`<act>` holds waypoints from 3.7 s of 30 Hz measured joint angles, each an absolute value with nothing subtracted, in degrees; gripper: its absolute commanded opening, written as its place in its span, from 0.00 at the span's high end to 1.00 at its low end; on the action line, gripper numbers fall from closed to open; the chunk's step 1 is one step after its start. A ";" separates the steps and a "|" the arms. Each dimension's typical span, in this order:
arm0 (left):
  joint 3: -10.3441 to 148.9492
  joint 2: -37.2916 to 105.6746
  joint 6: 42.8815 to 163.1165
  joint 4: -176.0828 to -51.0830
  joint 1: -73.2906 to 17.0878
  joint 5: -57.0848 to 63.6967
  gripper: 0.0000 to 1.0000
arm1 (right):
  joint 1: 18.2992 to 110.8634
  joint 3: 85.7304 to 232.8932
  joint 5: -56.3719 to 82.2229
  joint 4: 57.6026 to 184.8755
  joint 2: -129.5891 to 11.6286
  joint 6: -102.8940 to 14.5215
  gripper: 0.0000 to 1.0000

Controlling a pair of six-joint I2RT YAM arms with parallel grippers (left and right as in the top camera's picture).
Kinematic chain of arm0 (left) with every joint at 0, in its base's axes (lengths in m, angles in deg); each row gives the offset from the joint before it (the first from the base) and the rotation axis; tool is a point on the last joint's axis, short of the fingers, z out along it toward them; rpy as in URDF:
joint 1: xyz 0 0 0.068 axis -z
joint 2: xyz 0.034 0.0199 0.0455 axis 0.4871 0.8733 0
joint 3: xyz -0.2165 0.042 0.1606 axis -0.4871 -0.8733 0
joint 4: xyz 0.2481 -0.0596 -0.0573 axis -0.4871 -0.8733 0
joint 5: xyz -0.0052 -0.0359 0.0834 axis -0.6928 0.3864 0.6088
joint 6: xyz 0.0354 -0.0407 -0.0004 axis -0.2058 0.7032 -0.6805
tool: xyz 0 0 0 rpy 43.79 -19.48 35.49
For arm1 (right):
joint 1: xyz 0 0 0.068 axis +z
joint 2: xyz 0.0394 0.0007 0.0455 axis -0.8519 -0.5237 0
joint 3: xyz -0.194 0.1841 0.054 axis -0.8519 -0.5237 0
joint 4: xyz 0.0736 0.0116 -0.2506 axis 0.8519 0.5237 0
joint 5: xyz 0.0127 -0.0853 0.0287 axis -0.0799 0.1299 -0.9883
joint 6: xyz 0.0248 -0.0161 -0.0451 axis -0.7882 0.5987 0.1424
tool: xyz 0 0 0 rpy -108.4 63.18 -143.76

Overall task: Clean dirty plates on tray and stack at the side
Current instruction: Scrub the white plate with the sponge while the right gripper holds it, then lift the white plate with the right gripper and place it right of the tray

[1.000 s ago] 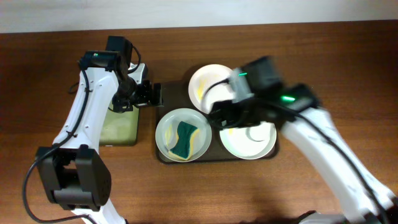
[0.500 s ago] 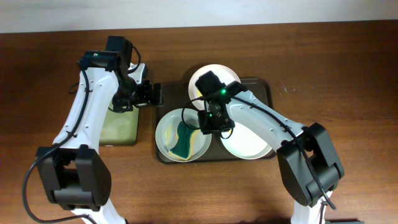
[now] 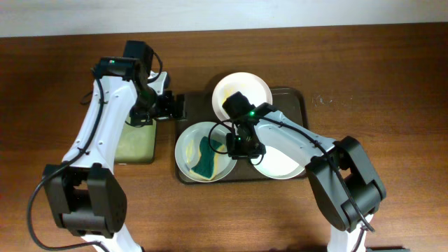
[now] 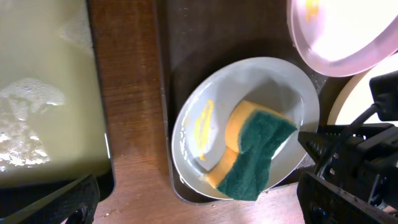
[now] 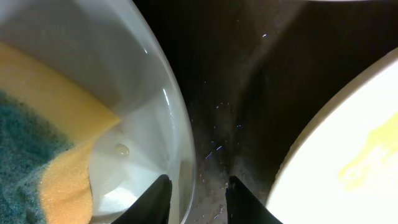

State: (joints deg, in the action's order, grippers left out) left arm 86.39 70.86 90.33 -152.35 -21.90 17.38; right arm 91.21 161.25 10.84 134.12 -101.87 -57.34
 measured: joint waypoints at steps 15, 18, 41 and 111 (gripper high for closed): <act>74.31 70.86 81.37 -147.65 -17.58 6.63 0.46 | 91.10 161.27 9.50 133.29 -101.90 -60.75 0.96; 67.93 70.86 80.21 -143.19 -16.44 3.81 0.42 | 90.30 161.25 9.07 133.32 -101.90 -60.71 0.96; 55.31 70.86 85.90 -123.45 -10.65 6.39 1.00 | 89.57 161.25 9.09 133.60 -101.90 -60.69 0.96; 65.94 59.14 106.24 -131.89 -33.42 31.79 1.00 | 81.64 188.72 24.26 145.36 -94.53 -28.49 0.96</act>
